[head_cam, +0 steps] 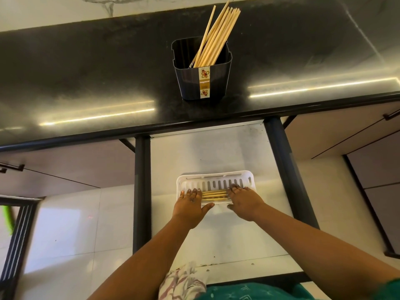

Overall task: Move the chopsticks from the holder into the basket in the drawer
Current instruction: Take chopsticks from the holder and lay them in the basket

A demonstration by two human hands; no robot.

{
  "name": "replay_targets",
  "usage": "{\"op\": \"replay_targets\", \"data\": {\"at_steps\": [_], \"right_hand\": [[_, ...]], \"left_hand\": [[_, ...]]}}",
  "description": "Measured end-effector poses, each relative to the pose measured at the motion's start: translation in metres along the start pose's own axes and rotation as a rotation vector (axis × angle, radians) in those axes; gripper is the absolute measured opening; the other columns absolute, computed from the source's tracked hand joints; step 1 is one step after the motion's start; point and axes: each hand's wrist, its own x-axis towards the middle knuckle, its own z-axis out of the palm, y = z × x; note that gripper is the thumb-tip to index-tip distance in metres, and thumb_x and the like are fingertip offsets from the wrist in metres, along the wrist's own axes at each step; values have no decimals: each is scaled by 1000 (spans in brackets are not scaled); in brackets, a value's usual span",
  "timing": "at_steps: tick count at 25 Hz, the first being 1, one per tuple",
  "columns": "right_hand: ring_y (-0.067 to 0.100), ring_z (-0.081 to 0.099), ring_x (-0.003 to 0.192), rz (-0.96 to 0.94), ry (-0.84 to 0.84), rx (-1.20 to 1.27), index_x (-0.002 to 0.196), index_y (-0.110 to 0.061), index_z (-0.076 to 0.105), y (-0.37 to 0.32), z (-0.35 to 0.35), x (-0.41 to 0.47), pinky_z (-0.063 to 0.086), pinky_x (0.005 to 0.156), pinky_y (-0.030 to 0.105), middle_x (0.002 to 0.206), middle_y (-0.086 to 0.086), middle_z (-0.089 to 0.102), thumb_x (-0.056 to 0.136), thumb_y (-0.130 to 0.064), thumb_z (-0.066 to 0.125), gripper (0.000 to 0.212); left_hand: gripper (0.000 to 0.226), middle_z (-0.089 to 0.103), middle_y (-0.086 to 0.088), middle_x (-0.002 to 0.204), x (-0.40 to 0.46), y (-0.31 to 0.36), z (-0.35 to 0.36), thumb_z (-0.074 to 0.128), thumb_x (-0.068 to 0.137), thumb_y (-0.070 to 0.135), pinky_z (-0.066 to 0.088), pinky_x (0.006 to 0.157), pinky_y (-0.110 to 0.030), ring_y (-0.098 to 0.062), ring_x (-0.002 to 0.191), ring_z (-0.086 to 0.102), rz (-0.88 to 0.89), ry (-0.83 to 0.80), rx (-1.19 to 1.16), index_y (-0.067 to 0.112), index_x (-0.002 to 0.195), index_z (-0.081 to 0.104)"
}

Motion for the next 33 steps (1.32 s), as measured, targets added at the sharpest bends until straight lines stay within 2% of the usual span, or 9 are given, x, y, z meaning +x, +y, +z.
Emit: {"op": "replay_targets", "data": {"at_steps": [4, 7, 11, 17, 19, 24, 29, 31, 33], "right_hand": [[29, 33, 143, 11, 44, 0, 150, -6, 27, -3, 2, -1, 29, 118, 39, 156, 15, 32, 103, -29, 38, 53], [31, 28, 145, 33, 76, -21, 151, -4, 22, -1, 4, -3, 24, 119, 38, 157, 18, 28, 102, -25, 44, 57], [30, 42, 137, 47, 38, -36, 148, -2, 29, 8, 4, -4, 37, 113, 38, 152, 18, 38, 100, -11, 45, 52], [26, 41, 138, 26, 40, 227, 147, -11, 34, 6, -10, -12, 35, 112, 35, 152, 9, 40, 94, -42, 56, 66], [24, 50, 129, -7, 79, 347, 141, -16, 46, 7, -19, -21, 41, 105, 33, 144, 7, 51, 90, -49, 58, 61], [22, 65, 94, -52, 430, 433, 109, -14, 69, 20, -97, -33, 54, 85, 34, 105, 5, 72, 90, -60, 46, 55], [19, 63, 74, -8, 776, 615, 83, -6, 70, 27, -239, -8, 47, 69, 30, 78, 6, 70, 94, -43, 56, 40], [21, 64, 76, 53, 898, 677, 80, -5, 69, 29, -294, 4, 46, 71, 30, 78, 8, 71, 95, -44, 52, 45], [22, 65, 85, 105, 980, 712, 85, -8, 69, 37, -335, 17, 44, 76, 28, 86, 8, 73, 94, -43, 54, 39]], "left_hand": [[79, 21, -5, 159, -4, 4, 5, 12, 91, 67, 11, 117, -41, -26, 146, 17, -15, 15, -5, 16, 151, 19], [81, 22, -5, 158, -6, 4, 6, 11, 90, 68, 13, 117, -41, -27, 146, 17, -27, 7, -15, 15, 151, 19], [81, 24, -5, 157, -6, 1, 4, 13, 89, 70, 22, 114, -44, -32, 144, 20, -34, -26, -26, 16, 150, 23], [79, 16, -2, 160, -12, 3, -4, 15, 89, 70, 18, 115, -45, -32, 146, 13, -21, -23, -84, 22, 152, 10], [77, 21, -3, 159, -15, 4, -13, 17, 89, 70, 25, 113, -46, -32, 144, 20, 3, 16, -165, 27, 152, 8], [59, 50, -4, 141, -14, -4, -89, 42, 93, 54, 45, 98, -39, -24, 124, 51, 85, 217, -288, 27, 144, 30], [56, 65, 9, 102, 2, 14, -250, 59, 89, 40, 49, 83, -26, -5, 92, 61, 208, 562, -490, 25, 138, 37], [50, 64, 14, 90, 6, 21, -307, 60, 89, 36, 47, 73, -21, 1, 79, 59, 277, 717, -531, 25, 134, 41], [48, 66, 11, 96, 10, 28, -349, 60, 90, 32, 49, 75, -24, -2, 81, 60, 286, 779, -536, 22, 133, 44]]}}
